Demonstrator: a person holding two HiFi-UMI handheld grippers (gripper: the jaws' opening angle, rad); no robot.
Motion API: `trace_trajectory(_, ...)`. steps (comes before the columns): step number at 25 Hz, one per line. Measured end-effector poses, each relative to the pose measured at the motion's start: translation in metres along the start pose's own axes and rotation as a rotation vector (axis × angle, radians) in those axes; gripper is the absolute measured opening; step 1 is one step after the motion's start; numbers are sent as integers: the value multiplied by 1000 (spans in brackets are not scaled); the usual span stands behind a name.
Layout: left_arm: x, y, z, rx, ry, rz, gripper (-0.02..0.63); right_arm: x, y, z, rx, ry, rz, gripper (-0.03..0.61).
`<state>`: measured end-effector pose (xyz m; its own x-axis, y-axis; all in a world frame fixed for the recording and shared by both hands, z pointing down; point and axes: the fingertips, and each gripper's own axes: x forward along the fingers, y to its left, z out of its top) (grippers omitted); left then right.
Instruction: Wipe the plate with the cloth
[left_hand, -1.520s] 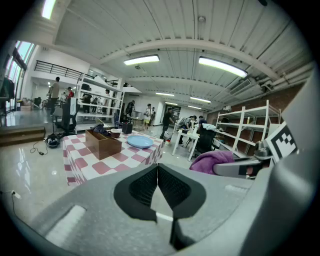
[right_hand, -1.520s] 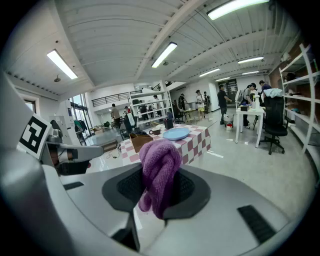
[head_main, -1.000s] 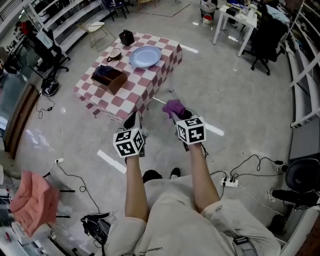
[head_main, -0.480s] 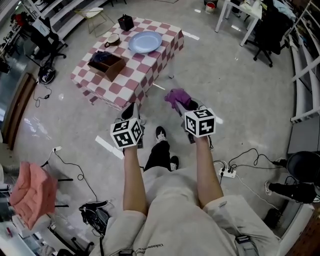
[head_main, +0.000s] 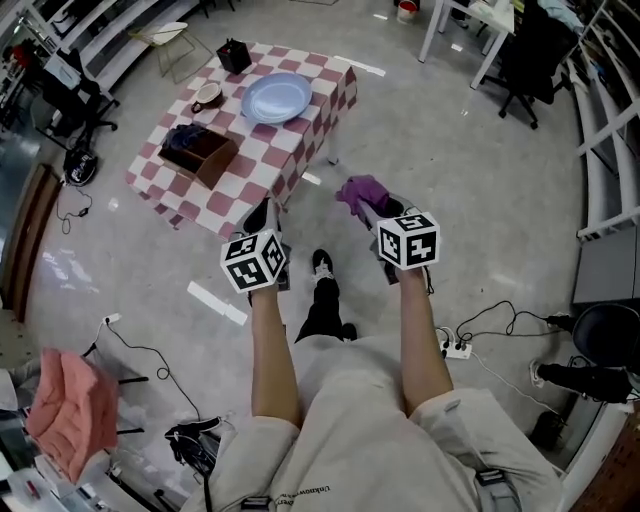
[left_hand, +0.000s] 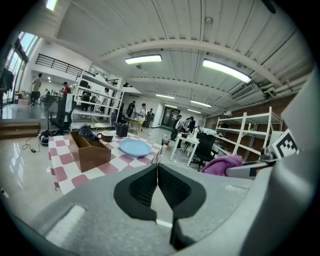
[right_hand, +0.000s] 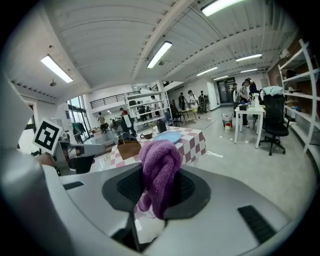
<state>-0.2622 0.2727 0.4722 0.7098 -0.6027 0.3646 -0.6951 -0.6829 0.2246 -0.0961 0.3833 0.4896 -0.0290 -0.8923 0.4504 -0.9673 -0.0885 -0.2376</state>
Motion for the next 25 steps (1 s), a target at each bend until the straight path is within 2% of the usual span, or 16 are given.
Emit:
trace_trajectory(3,34,4,7,-4,17,-7,11,19,-12,5,8,14,-1,120)
trace_trajectory(9,94,21,31,-84,17,5,11,62,-44,31,-12,71,1,120)
trace_trajectory(14,144,38,48,-96,50,15,11,103,-72,75,-12,61,-6,120)
trace_trajectory(18,180,58,81,-106,33,37,11,135,-85,103,-15,56,1,120)
trace_trajectory(21,206,68,103,-112,16,40,11,155,-96,117,-5,58,8,121)
trace_trajectory(25,241,74,108,-86,56,20,11,182,-113,121,21,99,17,123)
